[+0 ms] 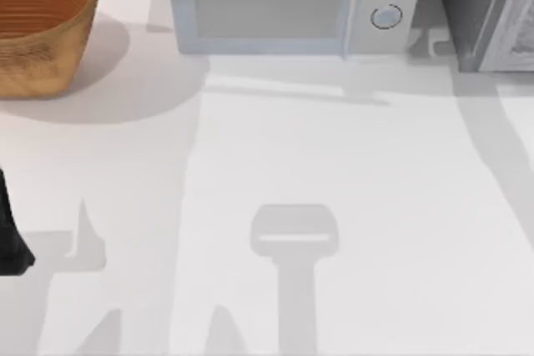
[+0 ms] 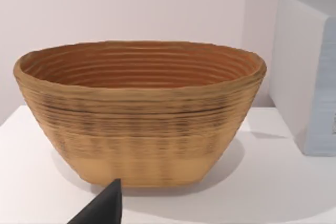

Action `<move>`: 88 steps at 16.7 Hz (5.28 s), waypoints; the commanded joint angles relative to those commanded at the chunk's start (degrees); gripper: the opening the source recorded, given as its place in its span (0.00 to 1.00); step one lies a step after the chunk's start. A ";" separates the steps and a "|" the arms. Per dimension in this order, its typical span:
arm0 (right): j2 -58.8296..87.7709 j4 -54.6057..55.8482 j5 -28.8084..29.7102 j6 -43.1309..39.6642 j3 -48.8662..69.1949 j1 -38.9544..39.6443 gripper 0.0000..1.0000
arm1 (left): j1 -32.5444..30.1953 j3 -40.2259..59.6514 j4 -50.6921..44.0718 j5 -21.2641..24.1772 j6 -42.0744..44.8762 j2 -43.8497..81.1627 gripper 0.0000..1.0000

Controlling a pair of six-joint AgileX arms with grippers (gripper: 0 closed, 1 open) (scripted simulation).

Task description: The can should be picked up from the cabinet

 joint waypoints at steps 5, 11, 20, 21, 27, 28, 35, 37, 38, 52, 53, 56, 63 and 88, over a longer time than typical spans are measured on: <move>0.82 4.71 -0.23 -0.04 -3.54 -0.46 1.00 | 0.00 0.00 0.00 0.00 0.00 0.00 1.00; 1.59 8.61 -0.38 -0.04 -6.59 -0.90 1.00 | 0.00 0.00 0.00 0.00 0.00 0.00 1.00; 12.00 9.84 -1.94 -0.01 2.61 -2.62 1.00 | 0.00 0.00 0.00 0.00 0.00 0.00 1.00; 13.13 10.02 -2.15 -0.01 3.56 -2.84 1.00 | 0.00 0.00 0.00 0.00 0.00 0.00 1.00; 13.82 10.13 -2.27 -0.01 4.15 -2.98 0.92 | 0.00 0.00 0.00 0.00 0.00 0.00 1.00; 13.82 10.13 -2.27 -0.01 4.15 -2.98 0.85 | 0.00 0.00 0.00 0.00 0.00 0.00 1.00; 13.82 10.13 -2.27 -0.01 4.15 -2.98 0.32 | 0.00 0.00 0.00 0.00 0.00 0.00 1.00; 13.82 10.13 -2.27 -0.01 4.15 -2.98 0.17 | 0.00 0.00 0.00 0.00 0.00 0.00 1.00; 13.82 10.13 -2.27 -0.01 4.15 -2.98 0.10 | 0.00 0.00 0.00 0.00 0.00 0.00 1.00; 9.61 5.94 -0.37 0.10 4.33 -1.07 0.00 | 0.00 0.00 0.00 0.00 0.00 0.00 1.00; 7.36 3.57 0.58 0.10 4.48 -0.04 0.00 | 0.00 0.00 0.00 0.00 0.00 0.00 1.00; -1.03 -5.77 3.91 0.04 4.94 3.54 0.00 | 0.00 0.00 0.00 0.00 0.00 0.00 1.00; -9.71 -14.72 7.85 -0.09 5.40 7.59 0.00 | 0.00 0.00 0.00 0.00 0.00 0.00 1.00; -59.86 14.48 -6.80 -0.59 -74.72 -6.03 0.00 | 0.00 0.00 0.00 0.00 0.00 0.00 1.00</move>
